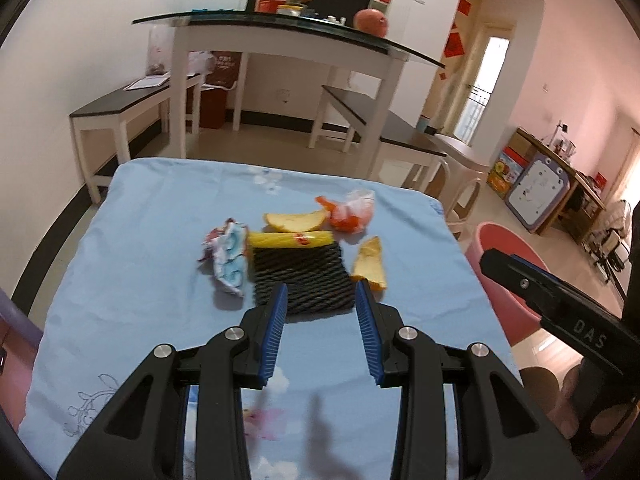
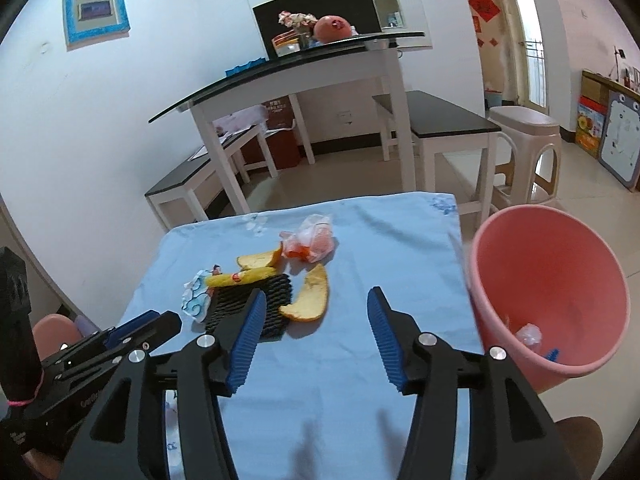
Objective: Collect trash
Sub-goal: 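Move both tools back over the remaining trash on the table, then grasp the crumpled printed wrapper with the left tool while the right tool grasps the yellow foam net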
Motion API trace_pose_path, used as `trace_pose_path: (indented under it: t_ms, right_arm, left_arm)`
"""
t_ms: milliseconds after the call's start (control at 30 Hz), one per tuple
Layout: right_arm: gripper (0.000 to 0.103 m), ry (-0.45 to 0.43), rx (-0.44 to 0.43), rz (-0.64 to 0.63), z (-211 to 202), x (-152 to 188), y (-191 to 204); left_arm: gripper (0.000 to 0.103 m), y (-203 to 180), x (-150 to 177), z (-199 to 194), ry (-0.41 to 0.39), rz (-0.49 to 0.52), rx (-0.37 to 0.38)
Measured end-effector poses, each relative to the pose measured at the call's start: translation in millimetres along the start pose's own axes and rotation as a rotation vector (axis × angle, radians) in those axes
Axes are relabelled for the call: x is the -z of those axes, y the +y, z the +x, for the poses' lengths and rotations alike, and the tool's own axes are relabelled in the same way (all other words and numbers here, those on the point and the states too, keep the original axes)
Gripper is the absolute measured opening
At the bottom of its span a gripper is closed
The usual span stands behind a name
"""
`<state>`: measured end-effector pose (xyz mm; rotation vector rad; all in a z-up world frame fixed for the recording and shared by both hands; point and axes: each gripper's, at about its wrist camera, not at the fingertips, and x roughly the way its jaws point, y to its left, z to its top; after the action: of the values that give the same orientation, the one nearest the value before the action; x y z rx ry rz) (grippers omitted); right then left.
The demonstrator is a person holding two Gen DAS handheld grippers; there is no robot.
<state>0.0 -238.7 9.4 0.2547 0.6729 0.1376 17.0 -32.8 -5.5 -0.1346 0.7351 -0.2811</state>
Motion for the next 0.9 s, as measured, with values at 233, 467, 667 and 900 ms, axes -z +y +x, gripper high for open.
trace_pose_path:
  t_ms: [233, 467, 667, 900]
  right_arm:
    - [0.054, 0.024, -0.001, 0.003, 10, 7, 2]
    - [0.058, 0.049, 0.003, 0.017, 17, 12, -4]
    - [0.059, 0.053, 0.003, 0.022, 24, 14, -11]
    - [0.059, 0.082, -0.013, 0.046, 38, 15, -18]
  left_arm:
    - [0.036, 25, -1, 5, 0.006, -0.04, -0.035]
    - [0.036, 71, 2, 5, 0.005, -0.11, -0.067]
    - [0.036, 101, -1, 14, 0.027, -0.168, -0.088]
    - [0.036, 88, -15, 40, 0.066, -0.185, -0.022]
